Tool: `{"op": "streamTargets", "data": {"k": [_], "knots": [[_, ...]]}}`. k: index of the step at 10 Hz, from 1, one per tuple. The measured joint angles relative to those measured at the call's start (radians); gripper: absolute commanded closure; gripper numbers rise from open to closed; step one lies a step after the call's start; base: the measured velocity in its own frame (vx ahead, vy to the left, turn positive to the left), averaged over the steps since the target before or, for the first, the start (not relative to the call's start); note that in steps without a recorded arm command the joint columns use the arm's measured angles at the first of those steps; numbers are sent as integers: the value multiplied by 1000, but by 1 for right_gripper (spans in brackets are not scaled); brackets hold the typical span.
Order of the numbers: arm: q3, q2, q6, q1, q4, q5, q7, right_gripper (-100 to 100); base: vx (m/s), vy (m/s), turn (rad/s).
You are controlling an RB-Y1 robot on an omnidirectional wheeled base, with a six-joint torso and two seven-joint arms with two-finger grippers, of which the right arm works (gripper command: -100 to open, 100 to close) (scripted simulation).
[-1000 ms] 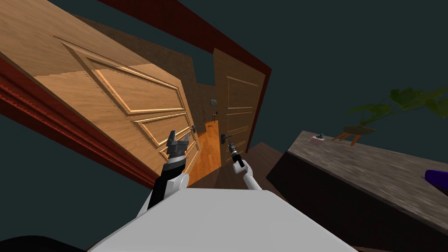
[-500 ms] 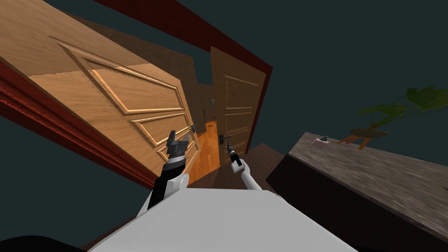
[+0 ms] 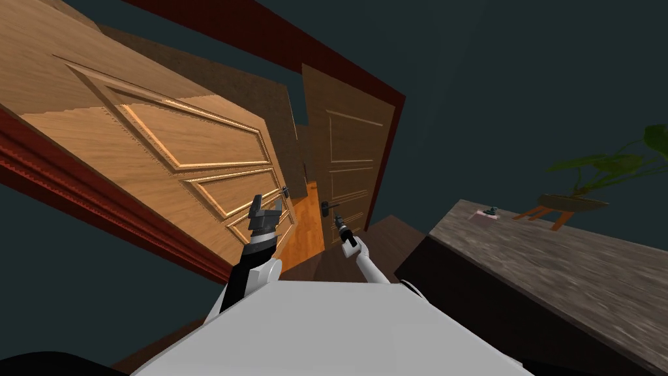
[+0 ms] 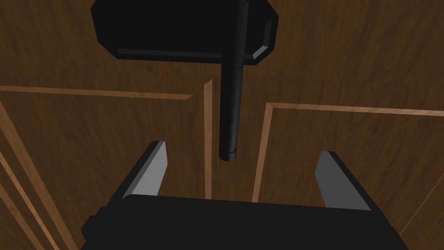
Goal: Push the door open
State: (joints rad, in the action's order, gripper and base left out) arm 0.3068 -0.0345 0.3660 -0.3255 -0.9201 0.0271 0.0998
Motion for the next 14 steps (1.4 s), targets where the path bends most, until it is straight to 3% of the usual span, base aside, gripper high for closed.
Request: {"op": "streamTargets", "data": {"k": [1, 2, 4, 6, 8, 10, 11, 14], "knots": [[1, 0, -2, 0, 0, 0, 1, -100, 112, 21, 27], [0, 23, 3, -4, 9, -2, 5, -100, 167, 80, 26], [-8, 43, -1, -5, 9, -1, -2, -100, 198, 101, 23], [-13, 50, 4, -3, 13, -2, -5, -100, 161, 69, 27], [-18, 38, 10, -8, 22, -4, -4, -100, 185, 51, 22], [-22, 8, 14, -10, 29, -5, -5, -100, 125, 58, 10], [-22, 5, 14, -10, 28, -5, -5, 100, -9, -5, -3], [-24, 7, 15, -15, 26, -5, -5, 100, -9, -7, 7]]}}
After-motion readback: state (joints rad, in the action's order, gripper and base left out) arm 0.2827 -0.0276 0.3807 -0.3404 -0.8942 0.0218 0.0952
